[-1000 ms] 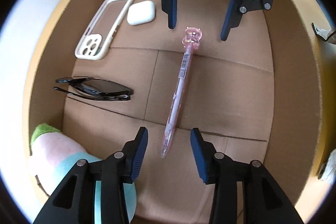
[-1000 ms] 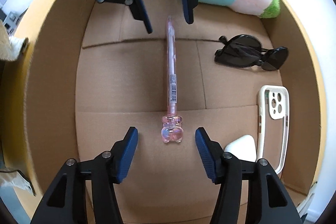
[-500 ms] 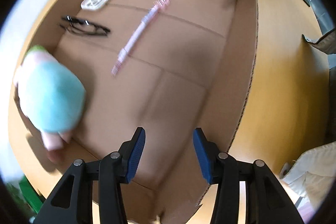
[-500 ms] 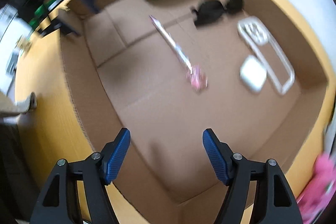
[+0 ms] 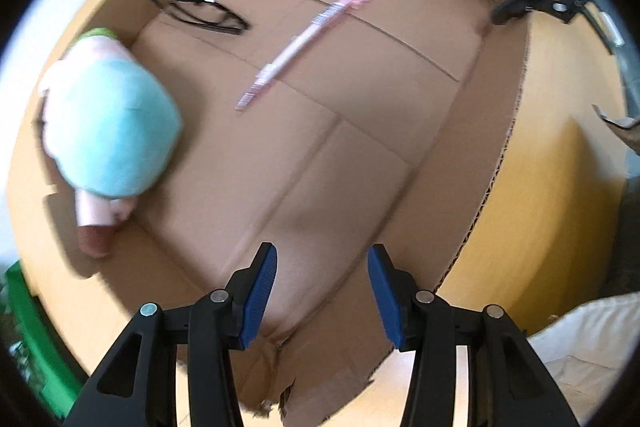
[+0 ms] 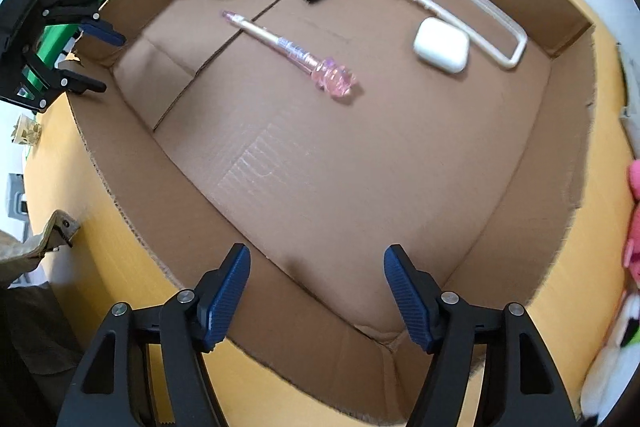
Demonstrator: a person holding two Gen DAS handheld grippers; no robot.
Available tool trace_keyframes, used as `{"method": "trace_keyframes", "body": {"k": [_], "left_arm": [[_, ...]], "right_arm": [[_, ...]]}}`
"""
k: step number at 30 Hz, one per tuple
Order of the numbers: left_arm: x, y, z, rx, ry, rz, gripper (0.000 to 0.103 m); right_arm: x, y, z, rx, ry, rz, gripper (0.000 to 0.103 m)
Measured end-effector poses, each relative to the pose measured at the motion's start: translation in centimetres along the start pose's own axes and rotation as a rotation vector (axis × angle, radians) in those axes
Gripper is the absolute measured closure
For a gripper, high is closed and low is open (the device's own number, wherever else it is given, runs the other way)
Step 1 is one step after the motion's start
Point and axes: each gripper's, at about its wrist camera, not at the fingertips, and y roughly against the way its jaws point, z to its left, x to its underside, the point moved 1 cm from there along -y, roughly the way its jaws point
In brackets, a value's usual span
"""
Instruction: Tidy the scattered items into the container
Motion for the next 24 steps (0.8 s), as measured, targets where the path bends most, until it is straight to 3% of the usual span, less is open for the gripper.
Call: {"method": "trace_keyframes", "body": {"k": [3, 4, 7, 12, 15, 19, 24], "left_arm": [[-0.3, 3.3, 0.1, -0.083, 0.067, -0.064, 0.055], [-0.4, 4.5, 0.1, -0.116, 0.093, -0.09, 0.049], [-1.0, 8.5, 0.3, -0.208, 0.231, -0.184, 0.029], [-2.4, 13.7, 1.6, -0.178, 0.529, -0.319, 0.028], [-1.7, 16.8, 0.4, -0.162, 0.656, -0.374, 0.027], [-1.4, 17.6, -0.3, -0.155, 0.763, -0.408, 0.026], [-0.6, 18.1, -0.9, -0.153, 0.873, -0.423, 0.026]], "right_arm": [[-1.1, 3.1, 0.2, 0.068, -0.126, -0.102, 0.007], [-1.5, 4.7, 0.3, 0.095, -0.188, -0.153, 0.001], [-2.7, 7.9, 1.1, 0.137, -0.307, -0.245, 0.001], [-4.5, 10.7, 4.9, 0.136, -0.35, -0.305, 0.001], [-4.5, 11.3, 6.6, 0.134, -0.37, -0.27, 0.001], [-4.0, 12.6, 8.2, 0.18, -0.407, -0.249, 0.001], [-3.9, 15.3, 10.1, 0.237, -0.398, -0.294, 0.001]]}}
